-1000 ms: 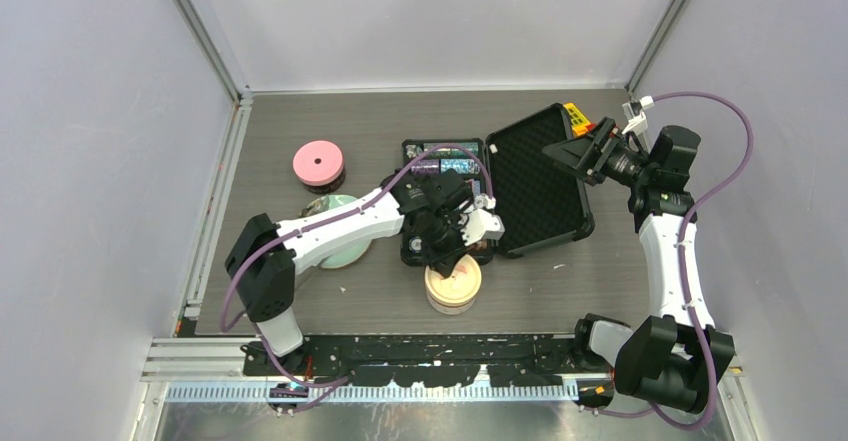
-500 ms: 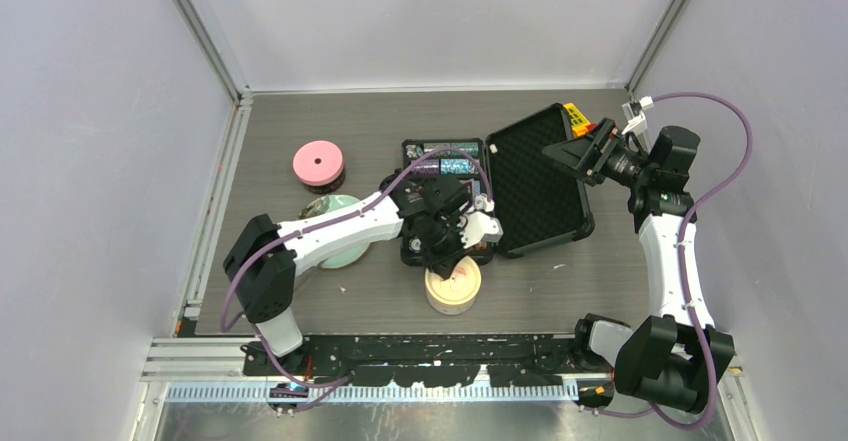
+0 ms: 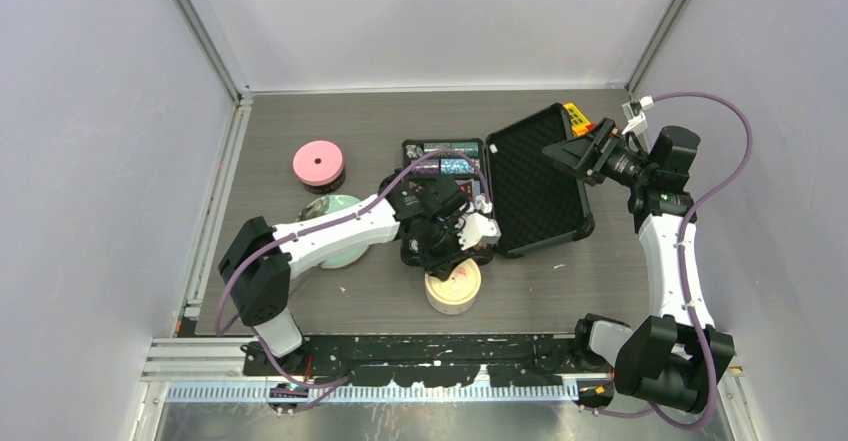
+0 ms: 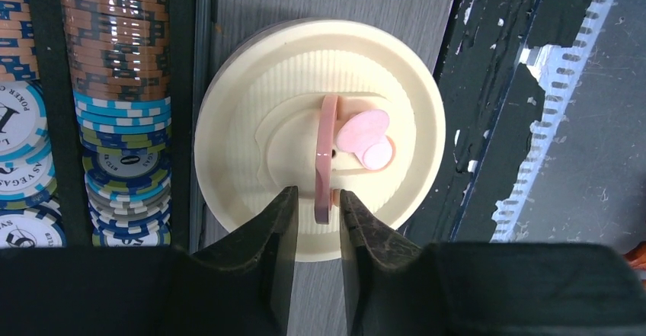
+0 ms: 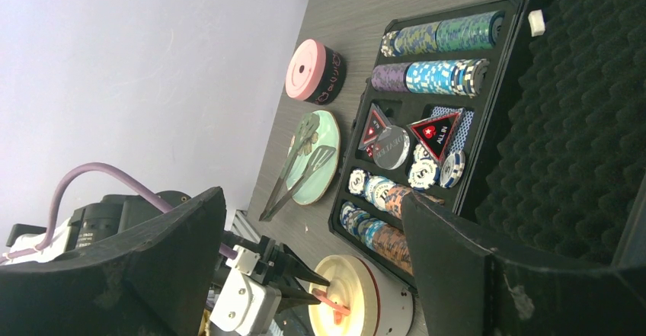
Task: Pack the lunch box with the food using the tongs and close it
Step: Close the box lid on the packing box, then move the packing box to the center of the board.
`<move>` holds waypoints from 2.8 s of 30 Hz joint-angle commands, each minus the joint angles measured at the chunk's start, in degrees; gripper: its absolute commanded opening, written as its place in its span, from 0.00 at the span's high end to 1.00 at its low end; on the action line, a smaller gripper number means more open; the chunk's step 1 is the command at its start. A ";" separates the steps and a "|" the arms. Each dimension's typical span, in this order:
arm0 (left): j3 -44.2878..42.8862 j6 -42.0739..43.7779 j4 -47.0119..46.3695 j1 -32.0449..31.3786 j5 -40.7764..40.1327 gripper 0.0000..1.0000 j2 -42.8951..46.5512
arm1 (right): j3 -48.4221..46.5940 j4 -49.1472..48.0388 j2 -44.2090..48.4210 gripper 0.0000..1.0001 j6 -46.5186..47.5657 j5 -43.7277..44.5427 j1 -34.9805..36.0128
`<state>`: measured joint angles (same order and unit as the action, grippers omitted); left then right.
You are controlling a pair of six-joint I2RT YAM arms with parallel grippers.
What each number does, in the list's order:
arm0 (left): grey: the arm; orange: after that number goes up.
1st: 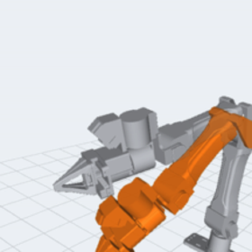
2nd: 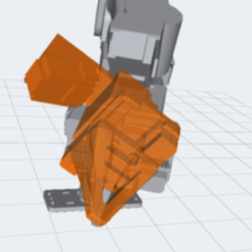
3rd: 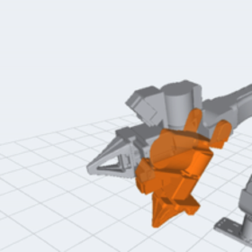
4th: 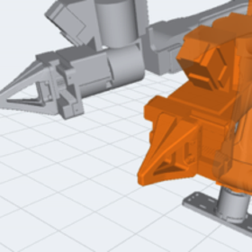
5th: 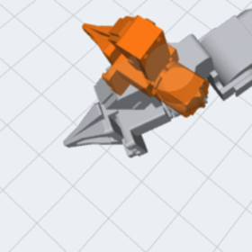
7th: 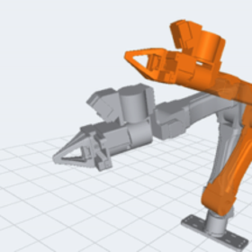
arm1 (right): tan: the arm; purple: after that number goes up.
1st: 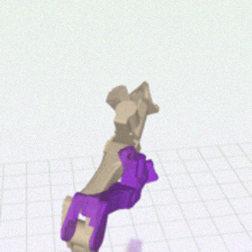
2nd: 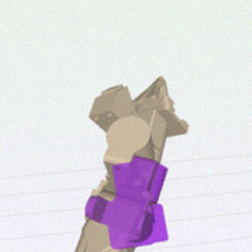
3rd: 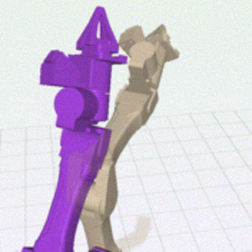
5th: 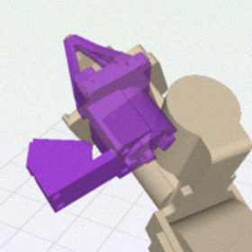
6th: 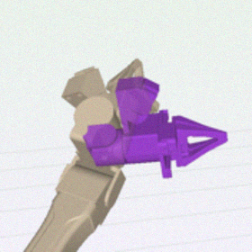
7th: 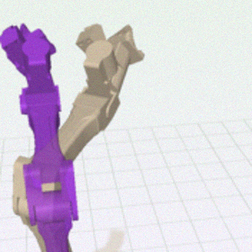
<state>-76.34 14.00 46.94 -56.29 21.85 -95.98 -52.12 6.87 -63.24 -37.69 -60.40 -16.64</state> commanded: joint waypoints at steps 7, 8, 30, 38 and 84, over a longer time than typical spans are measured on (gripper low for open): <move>-1.00 6.01 1.75 -0.36 -0.68 0.71 2.95 | -0.09 -2.92 1.04 0.11 -0.36 -1.12 -0.24; -1.06 6.50 1.73 -0.59 -0.99 0.67 3.20 | -0.09 -2.92 1.02 0.11 -0.32 -1.12 -0.31; 2.05 8.82 -3.64 -6.37 -7.81 0.17 0.92 | 0.06 -3.30 0.64 0.11 -0.63 -1.64 -0.27; 2.88 9.12 -2.08 -6.44 -8.08 0.23 0.16 | 0.06 -3.36 0.51 0.11 -0.52 -1.65 -0.31; -5.08 8.27 -2.27 -2.33 -4.55 0.56 1.83 | 0.35 -3.27 -0.01 0.11 -0.62 -1.74 -0.32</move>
<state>-79.48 22.72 46.28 -58.98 16.60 -93.62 -51.64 6.04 -63.40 -37.91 -61.21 -16.64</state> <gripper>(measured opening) 0.454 0.893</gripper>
